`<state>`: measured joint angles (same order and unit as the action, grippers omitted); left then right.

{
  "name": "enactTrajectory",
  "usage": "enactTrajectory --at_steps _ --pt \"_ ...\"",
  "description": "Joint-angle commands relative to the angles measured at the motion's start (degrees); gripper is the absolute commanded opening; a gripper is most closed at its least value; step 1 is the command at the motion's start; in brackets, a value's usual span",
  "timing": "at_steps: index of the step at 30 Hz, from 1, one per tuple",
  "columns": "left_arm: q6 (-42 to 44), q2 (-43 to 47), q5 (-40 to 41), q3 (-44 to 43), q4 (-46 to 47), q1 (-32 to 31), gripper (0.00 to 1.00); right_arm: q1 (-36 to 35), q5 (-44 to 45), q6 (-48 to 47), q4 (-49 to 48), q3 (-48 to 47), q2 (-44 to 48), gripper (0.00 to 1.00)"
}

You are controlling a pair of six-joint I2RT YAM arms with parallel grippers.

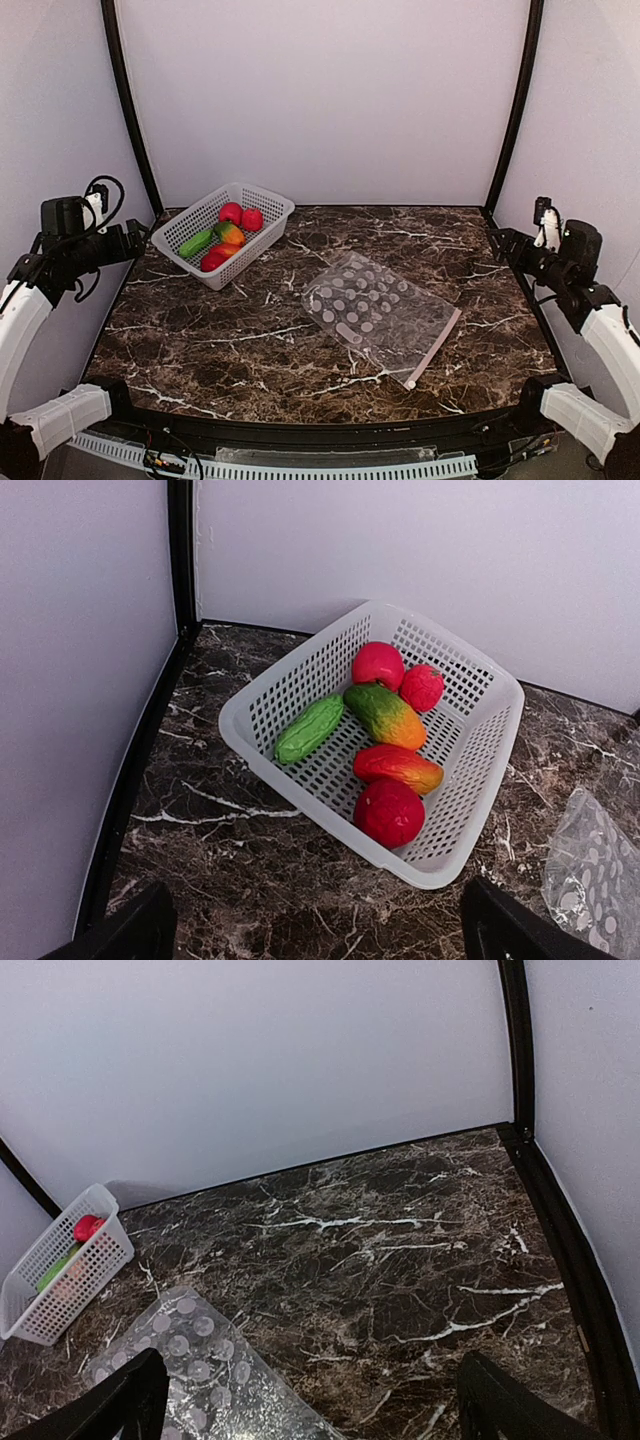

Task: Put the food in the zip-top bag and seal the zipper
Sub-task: Pick up the zipper food storage bag from the center of the board.

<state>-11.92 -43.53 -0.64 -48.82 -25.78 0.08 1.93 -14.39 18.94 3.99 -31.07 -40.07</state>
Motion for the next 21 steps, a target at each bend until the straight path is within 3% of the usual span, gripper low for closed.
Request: enactTrajectory --at_steps 1,6,14,21 --pt "2.27 -0.84 -2.52 -0.91 -1.94 -0.25 1.00 0.20 -3.64 -1.26 4.92 -3.93 -0.89 0.99" --pt "3.99 0.36 -0.64 -0.08 -0.97 -0.25 1.00 0.16 -6.56 -1.22 8.23 -5.41 -1.81 0.99" --pt "8.33 -3.29 -11.74 -2.39 0.08 -1.67 0.97 -0.83 -13.80 1.21 13.03 -7.49 -6.55 0.95" --pt "10.01 -13.74 -11.23 -9.16 1.84 -17.14 0.95 -12.13 -6.39 3.90 17.80 -7.14 -11.53 0.85"
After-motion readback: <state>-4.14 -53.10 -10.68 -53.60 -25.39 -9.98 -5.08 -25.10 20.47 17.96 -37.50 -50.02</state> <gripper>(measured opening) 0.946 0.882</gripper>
